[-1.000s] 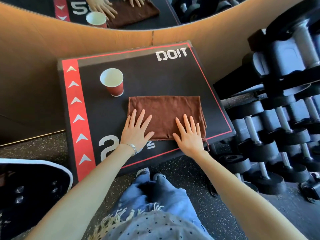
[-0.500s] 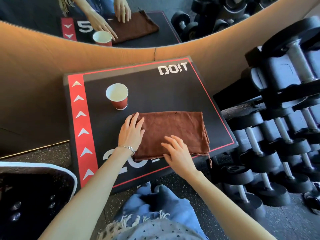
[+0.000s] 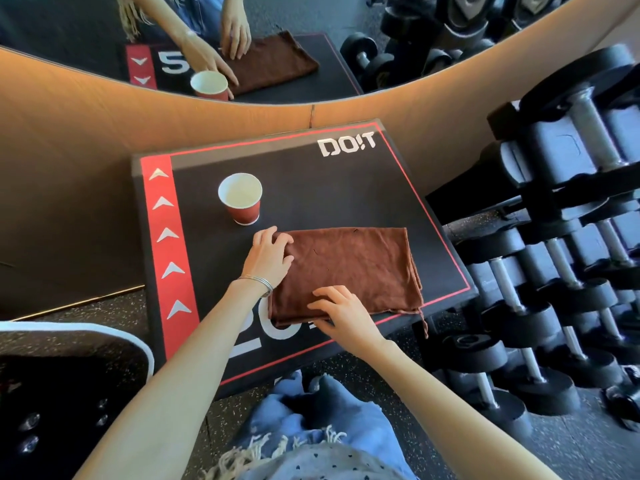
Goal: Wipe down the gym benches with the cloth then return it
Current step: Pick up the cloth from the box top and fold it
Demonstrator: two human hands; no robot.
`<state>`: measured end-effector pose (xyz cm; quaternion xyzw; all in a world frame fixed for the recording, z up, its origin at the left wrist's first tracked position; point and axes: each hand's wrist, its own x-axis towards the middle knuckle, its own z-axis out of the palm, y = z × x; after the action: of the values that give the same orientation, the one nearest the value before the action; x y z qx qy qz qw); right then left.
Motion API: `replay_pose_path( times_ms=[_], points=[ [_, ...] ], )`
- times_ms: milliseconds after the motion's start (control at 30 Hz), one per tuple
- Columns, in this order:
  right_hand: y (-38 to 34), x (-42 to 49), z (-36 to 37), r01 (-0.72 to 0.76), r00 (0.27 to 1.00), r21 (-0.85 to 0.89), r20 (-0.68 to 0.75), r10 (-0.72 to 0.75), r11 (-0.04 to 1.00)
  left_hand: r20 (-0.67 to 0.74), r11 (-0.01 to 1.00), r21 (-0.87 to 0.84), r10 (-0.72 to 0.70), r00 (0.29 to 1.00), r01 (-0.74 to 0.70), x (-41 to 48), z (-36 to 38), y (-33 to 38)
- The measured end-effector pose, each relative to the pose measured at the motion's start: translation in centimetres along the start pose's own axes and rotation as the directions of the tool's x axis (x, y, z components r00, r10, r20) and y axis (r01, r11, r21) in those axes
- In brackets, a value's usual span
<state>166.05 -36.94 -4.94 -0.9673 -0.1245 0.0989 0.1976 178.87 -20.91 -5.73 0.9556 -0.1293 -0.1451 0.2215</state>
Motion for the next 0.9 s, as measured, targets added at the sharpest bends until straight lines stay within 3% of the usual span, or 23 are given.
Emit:
replay_pose_path(
  times_ms=[133, 233, 400, 567, 667, 800, 900],
  points=[
    [0.0, 0.5, -0.3, 0.003, 1.0, 0.012, 0.018, -0.003, 1.0, -0.054, 0.996, 0.023, -0.09, 0.994, 0.091, -1.7, -0.2, 0.4],
    [0.7, 2.4, -1.6, 0.045, 0.998, -0.025, 0.046, -0.044, 0.999, -0.098, 0.992, 0.094, -0.073, 0.992, 0.082, -4.4, 0.7, 0.6],
    [1.2, 7.9, -4.2, 0.261, 0.961, -0.199, 0.147, -0.235, 0.945, -0.117, 0.973, 0.085, -0.203, 0.972, 0.213, -7.2, 1.3, 0.9],
    [-0.4, 14.0, -5.0, 0.498, 0.856, -0.345, 0.342, -0.387, 0.795, -0.018, 0.926, 0.059, -0.372, 0.928, 0.373, -8.6, 0.9, 1.6],
    [-1.6, 16.9, -5.3, 0.611, 0.758, -0.388, 0.54, -0.367, 0.69, 0.039, 0.893, 0.021, -0.45, 0.892, 0.449, -8.9, 1.2, 1.9],
    [-2.0, 18.8, -5.4, 0.666, 0.685, -0.351, 0.638, -0.352, 0.658, -0.007, 0.838, -0.078, -0.542, 0.841, 0.539, -9.1, 2.0, 3.0],
    [-1.3, 19.1, -6.1, 0.755, 0.612, -0.339, 0.671, -0.419, 0.561, -0.053, 0.815, -0.077, -0.579, 0.814, 0.574, -8.9, 2.4, 4.0]
  ],
)
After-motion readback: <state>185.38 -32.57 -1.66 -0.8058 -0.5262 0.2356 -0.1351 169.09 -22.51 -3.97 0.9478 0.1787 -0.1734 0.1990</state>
